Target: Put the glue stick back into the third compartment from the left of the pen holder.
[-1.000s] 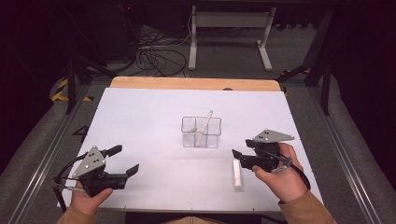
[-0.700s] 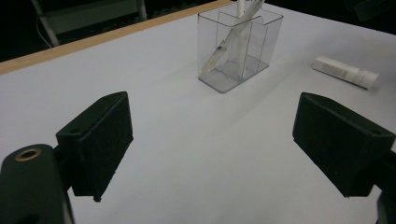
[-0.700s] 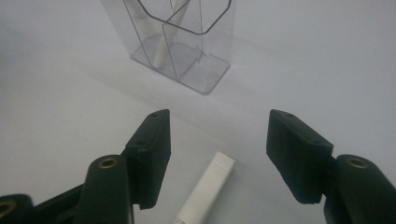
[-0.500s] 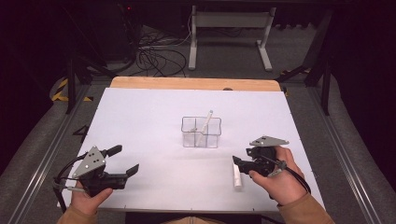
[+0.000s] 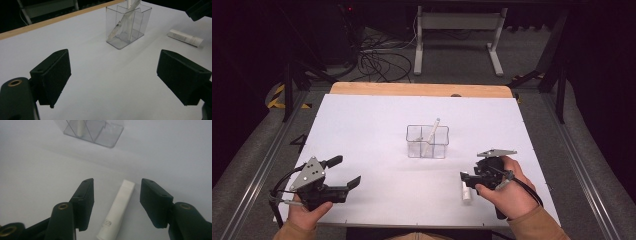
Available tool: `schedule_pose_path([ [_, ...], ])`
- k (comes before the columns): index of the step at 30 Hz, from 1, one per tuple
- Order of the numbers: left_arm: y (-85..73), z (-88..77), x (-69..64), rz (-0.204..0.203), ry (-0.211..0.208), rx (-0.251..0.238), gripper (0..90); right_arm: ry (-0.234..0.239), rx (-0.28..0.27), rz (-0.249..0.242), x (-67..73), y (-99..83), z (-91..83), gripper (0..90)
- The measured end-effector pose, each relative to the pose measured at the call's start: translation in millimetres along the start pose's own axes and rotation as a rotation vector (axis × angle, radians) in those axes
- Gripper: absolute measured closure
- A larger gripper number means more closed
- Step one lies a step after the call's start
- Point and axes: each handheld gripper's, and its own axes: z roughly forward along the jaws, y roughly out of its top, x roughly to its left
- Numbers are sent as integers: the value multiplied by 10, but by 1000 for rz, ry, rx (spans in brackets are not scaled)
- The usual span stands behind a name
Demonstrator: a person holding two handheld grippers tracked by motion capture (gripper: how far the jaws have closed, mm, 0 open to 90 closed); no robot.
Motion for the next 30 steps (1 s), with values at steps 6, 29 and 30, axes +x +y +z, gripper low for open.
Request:
schedule_pose_path([
  [6, -1, -1, 3, 1, 1, 0, 129, -9, 50, 66, 30, -2, 44, 484],
  [29, -2, 0, 1, 4, 3, 0, 129, -71, 200, 226, 80, -104, 202, 527],
  [30, -2, 0, 2, 4, 3, 0, 129, -72, 203, 227, 82, -109, 211, 526],
])
